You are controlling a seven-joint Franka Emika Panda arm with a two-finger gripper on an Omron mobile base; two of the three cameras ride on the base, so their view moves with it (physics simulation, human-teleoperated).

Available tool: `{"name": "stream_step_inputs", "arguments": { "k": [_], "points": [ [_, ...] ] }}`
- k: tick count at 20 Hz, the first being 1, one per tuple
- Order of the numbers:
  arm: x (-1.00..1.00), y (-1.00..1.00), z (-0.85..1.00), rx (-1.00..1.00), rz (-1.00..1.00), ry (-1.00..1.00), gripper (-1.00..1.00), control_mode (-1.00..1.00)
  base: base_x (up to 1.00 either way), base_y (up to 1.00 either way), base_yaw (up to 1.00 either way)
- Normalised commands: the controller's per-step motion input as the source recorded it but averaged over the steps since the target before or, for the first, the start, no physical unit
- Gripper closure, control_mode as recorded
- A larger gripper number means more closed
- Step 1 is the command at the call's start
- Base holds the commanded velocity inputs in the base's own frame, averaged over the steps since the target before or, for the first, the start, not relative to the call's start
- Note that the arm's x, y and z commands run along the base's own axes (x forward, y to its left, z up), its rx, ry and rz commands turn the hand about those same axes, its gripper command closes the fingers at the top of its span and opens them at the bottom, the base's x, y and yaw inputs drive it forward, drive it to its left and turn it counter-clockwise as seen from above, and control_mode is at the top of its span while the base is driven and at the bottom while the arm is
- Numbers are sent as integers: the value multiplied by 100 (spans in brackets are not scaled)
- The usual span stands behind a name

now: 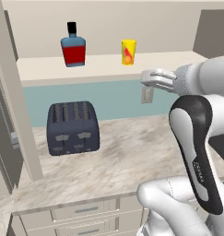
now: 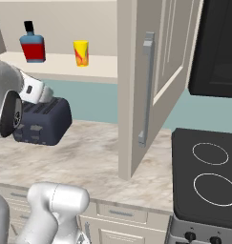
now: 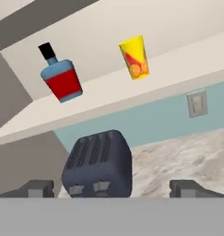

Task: Open the cabinet directly in front. Then move the liquor and the cup to the dining counter with the jar on it.

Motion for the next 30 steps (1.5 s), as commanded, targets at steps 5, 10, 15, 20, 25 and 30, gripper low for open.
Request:
{"name": "stream_step_inputs", "arguments": {
  "k": [5,10,15,20,25,30],
  "points": [
    [11,-100,24,-7,-18,0,-100,-100,0,0,0],
    [36,-52,19,0,-3,1,-100,-100,0,0,0],
    [32,-36,24,5,3,0,-100,-100,0,0,0],
    [38,-25,24,4,0,0,-100,-100,0,0,0],
    [40,-1,11,0,0,0,-100,-100,0,0,0],
    [47,0,6,0,0,0,-100,-100,0,0,0]
  ]
}}
